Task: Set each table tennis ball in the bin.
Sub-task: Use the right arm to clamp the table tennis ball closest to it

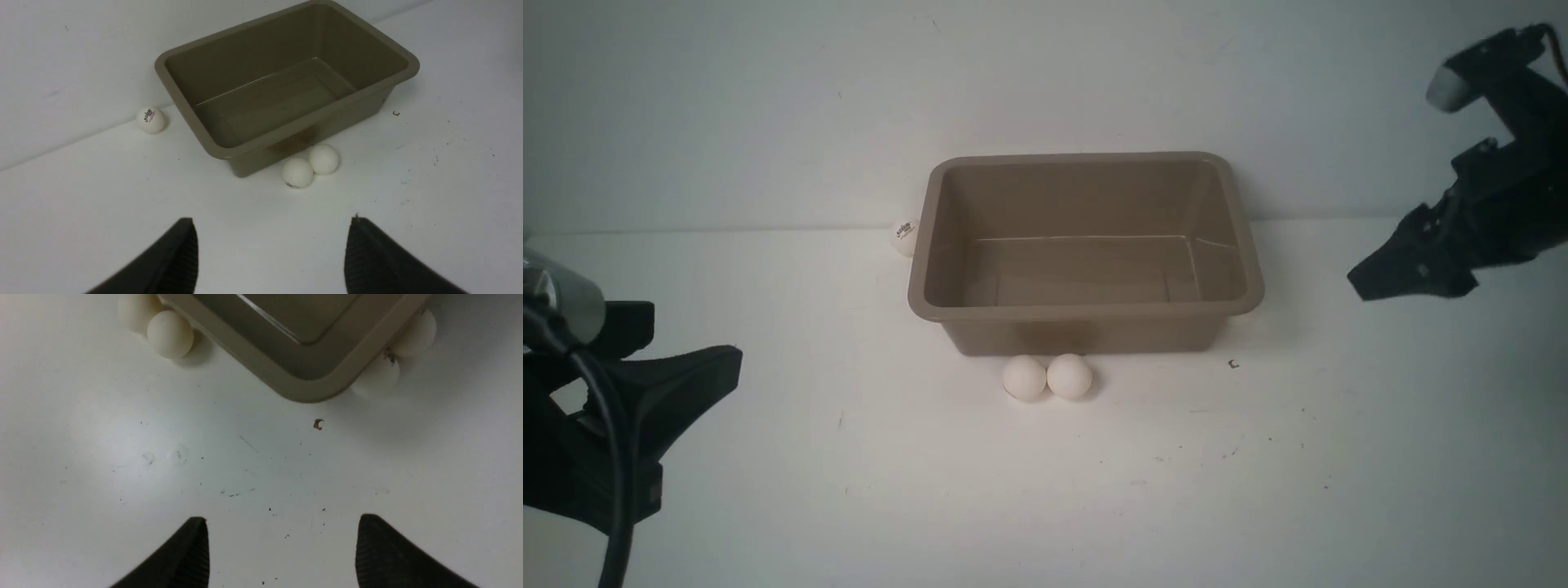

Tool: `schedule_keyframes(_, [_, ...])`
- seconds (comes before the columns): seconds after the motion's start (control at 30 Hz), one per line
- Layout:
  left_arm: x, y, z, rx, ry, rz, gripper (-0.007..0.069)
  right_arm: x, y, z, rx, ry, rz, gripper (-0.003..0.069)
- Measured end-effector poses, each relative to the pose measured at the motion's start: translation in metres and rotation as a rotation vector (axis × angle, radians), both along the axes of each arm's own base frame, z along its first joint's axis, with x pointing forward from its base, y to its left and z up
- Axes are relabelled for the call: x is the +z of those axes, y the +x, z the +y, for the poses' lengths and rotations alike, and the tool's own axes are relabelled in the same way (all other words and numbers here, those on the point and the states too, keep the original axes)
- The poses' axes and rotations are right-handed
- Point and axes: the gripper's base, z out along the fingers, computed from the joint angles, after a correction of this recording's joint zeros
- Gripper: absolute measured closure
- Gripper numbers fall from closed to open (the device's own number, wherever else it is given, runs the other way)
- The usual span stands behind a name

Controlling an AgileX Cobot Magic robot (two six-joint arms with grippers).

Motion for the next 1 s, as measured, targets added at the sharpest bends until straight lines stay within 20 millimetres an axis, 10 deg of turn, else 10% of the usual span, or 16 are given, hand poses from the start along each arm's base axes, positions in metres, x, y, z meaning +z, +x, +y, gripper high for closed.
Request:
schedule_keyframes(0.27, [0.0,0.0,0.0,-0.002,0.001,0.0,0.0188,0.008,0.007,-0.046,-0.05,0.185,-0.046,0.0275])
schedule_keyframes(1.0, [-0.002,-0.002,-0.002,-0.025,0.004,0.025,0.0188,-0.047,0.051,-0.051,-0.133,0.435,0.014,0.0279])
